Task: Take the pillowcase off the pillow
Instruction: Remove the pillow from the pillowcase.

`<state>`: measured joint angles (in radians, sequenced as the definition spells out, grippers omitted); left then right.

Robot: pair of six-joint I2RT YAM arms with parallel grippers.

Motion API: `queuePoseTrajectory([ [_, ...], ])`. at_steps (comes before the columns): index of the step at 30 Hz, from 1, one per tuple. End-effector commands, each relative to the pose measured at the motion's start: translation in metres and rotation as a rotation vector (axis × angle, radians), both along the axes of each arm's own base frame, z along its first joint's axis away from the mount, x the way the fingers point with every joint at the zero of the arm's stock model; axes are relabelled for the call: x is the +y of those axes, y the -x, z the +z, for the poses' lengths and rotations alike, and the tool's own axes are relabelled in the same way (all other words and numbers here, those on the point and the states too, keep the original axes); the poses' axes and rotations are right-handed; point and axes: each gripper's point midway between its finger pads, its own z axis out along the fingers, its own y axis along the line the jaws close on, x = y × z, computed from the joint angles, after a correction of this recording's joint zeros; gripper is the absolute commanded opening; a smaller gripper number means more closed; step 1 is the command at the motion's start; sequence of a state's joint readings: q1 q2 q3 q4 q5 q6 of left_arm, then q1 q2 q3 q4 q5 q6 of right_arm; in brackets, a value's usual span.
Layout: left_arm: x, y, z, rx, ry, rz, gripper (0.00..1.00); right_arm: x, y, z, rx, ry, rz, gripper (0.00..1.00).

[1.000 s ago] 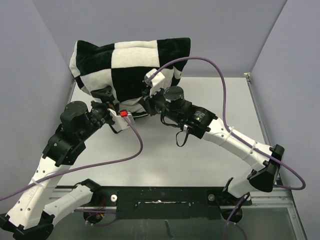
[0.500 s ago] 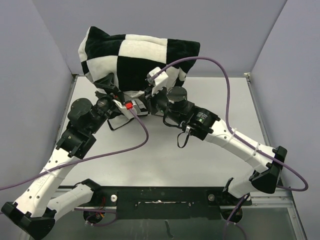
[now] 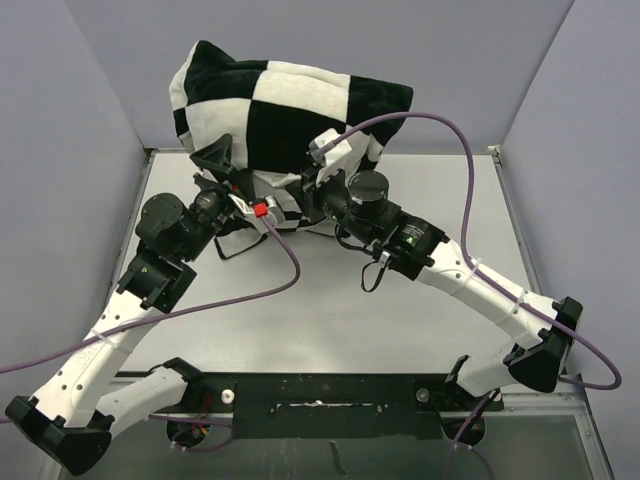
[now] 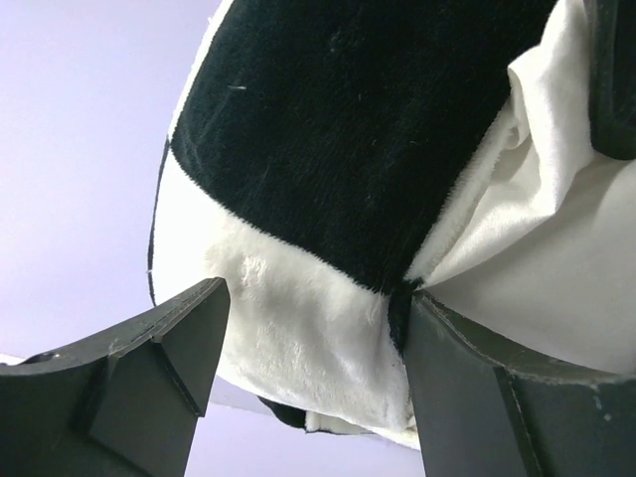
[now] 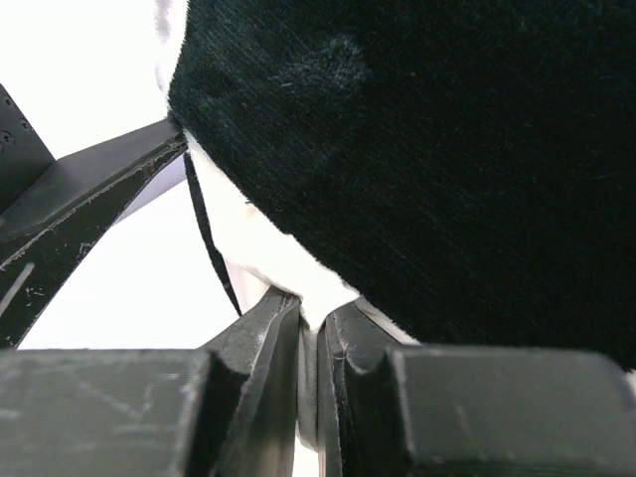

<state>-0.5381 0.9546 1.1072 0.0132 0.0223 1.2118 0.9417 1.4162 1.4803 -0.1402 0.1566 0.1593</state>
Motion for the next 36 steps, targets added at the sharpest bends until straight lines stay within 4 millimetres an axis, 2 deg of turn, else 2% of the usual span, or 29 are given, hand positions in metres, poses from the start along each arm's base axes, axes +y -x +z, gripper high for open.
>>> queuePoseTrajectory([
  [1, 0.053, 0.046, 0.149, -0.457, 0.241, 0.138, 0.66, -0.018, 0.005, 0.002, -0.004, 0.015, -0.005, 0.00],
  [5, 0.062, 0.052, 0.165, -0.478, 0.281, 0.158, 0.66, -0.034, -0.002, -0.023, 0.023, 0.050, -0.036, 0.00],
  [8, 0.066, 0.050, 0.167, -0.434, 0.302, 0.172, 0.66, -0.046, -0.008, -0.039, 0.045, 0.045, -0.052, 0.00],
  [10, 0.066, 0.047, 0.162, -0.403, 0.308, 0.169, 0.67, -0.047, -0.008, -0.045, 0.049, 0.043, -0.048, 0.00],
  [16, 0.050, 0.032, 0.127, -0.255, 0.287, 0.122, 0.67, -0.032, -0.002, -0.033, 0.038, 0.002, 0.007, 0.00],
  [19, 0.045, 0.025, 0.119, -0.244, 0.286, 0.117, 0.67, -0.017, 0.007, -0.023, 0.014, -0.005, 0.047, 0.00],
  [24, 0.045, 0.020, 0.149, -0.333, 0.399, 0.127, 0.68, 0.014, 0.017, -0.013, -0.012, -0.063, 0.117, 0.00],
  [27, 0.027, 0.021, 0.163, -0.356, 0.450, 0.096, 0.67, 0.045, 0.022, -0.012, -0.002, -0.082, 0.173, 0.00],
  [29, 0.010, 0.026, 0.169, -0.354, 0.475, 0.053, 0.67, 0.059, 0.029, -0.015, 0.002, -0.098, 0.208, 0.00],
  [32, -0.010, 0.037, 0.174, -0.343, 0.497, -0.026, 0.66, 0.061, 0.034, -0.025, 0.018, -0.106, 0.231, 0.00],
  [36, -0.018, 0.050, 0.183, -0.356, 0.521, -0.082, 0.64, 0.047, 0.036, -0.042, 0.044, -0.094, 0.221, 0.00],
])
